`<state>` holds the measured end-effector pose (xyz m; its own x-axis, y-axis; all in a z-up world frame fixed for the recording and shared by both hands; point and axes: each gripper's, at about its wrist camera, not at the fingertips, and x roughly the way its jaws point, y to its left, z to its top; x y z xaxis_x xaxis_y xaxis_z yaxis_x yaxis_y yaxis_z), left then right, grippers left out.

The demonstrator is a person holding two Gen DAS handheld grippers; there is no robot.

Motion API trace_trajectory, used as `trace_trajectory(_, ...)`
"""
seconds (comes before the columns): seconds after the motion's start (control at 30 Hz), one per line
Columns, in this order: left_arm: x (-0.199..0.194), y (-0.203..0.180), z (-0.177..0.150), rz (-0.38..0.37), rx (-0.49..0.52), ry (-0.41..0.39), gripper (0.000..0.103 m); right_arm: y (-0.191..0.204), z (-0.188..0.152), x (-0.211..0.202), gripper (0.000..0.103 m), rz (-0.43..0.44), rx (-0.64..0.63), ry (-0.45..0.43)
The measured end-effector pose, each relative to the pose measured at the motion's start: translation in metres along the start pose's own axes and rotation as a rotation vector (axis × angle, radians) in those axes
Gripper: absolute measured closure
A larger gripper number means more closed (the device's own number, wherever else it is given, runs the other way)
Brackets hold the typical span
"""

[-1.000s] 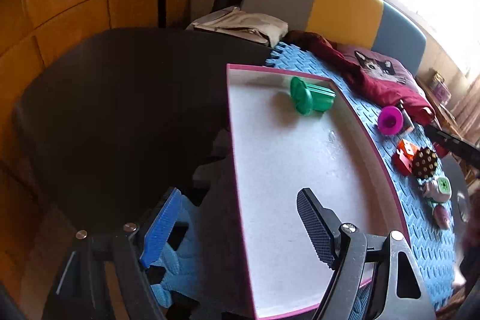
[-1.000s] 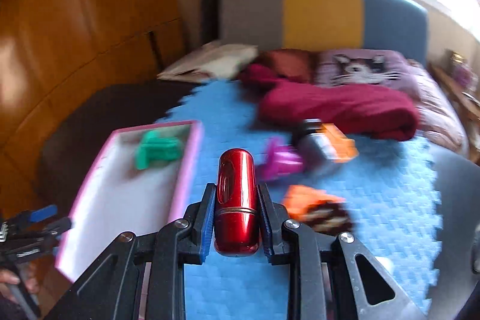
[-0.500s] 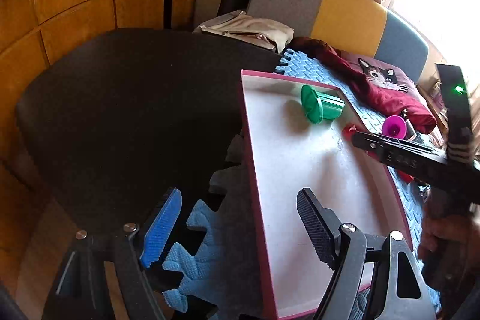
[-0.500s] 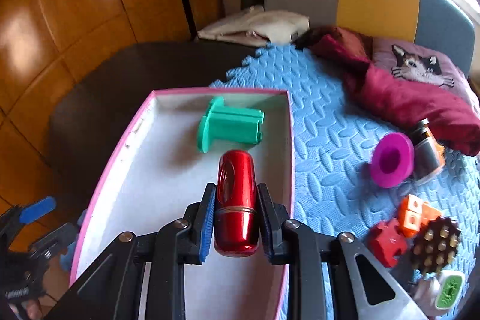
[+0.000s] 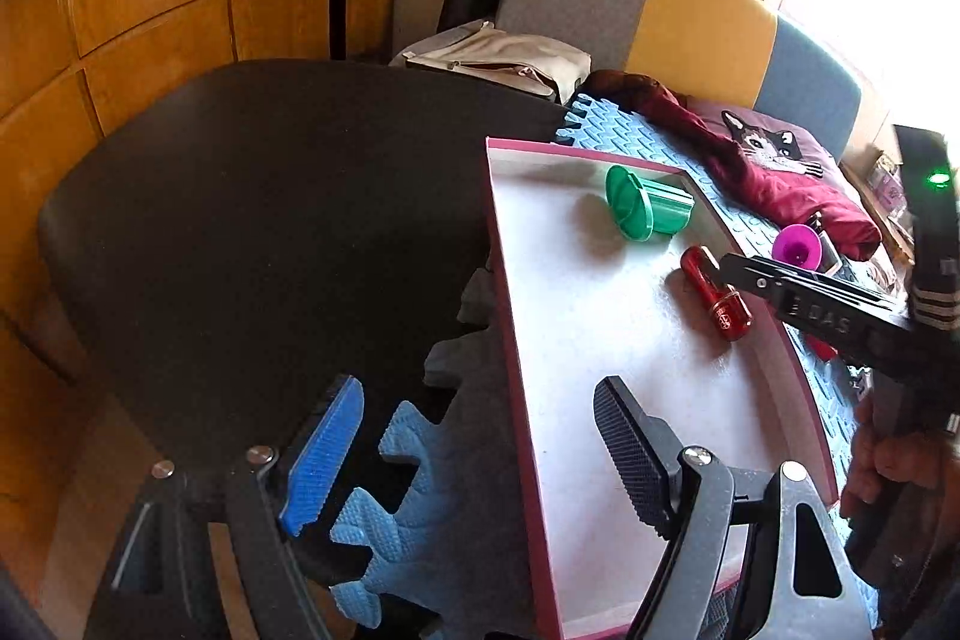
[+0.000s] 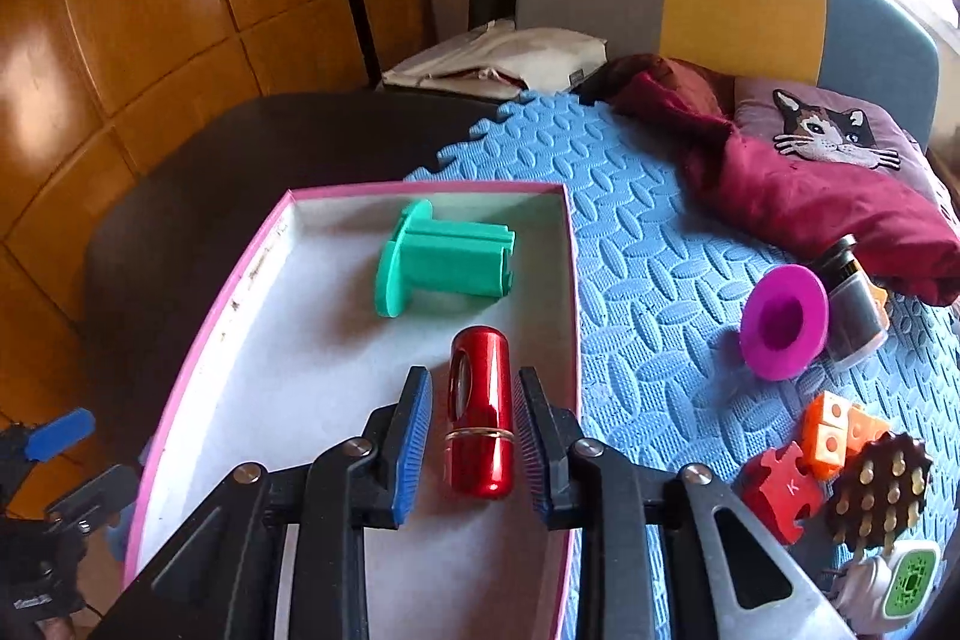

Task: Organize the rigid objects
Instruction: 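Lower the red cylinder into the tray and open the right tool, then grasp the brown spiky ball with the left tool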

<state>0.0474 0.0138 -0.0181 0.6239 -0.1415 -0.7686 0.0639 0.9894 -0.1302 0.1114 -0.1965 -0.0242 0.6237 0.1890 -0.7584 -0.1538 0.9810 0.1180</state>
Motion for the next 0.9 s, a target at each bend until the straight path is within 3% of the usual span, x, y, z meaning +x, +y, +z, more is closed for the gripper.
trace_trajectory(0.47,-0.006,-0.009,0.000,-0.006,0.025,-0.013,0.023,-0.010,-0.020,-0.053,0.069,-0.011,-0.006,-0.084)
trace_trajectory(0.9,-0.006,-0.019,0.000,-0.016,0.057,-0.010,0.023,-0.073,-0.042,-0.111,0.068,-0.097,0.070,-0.147)
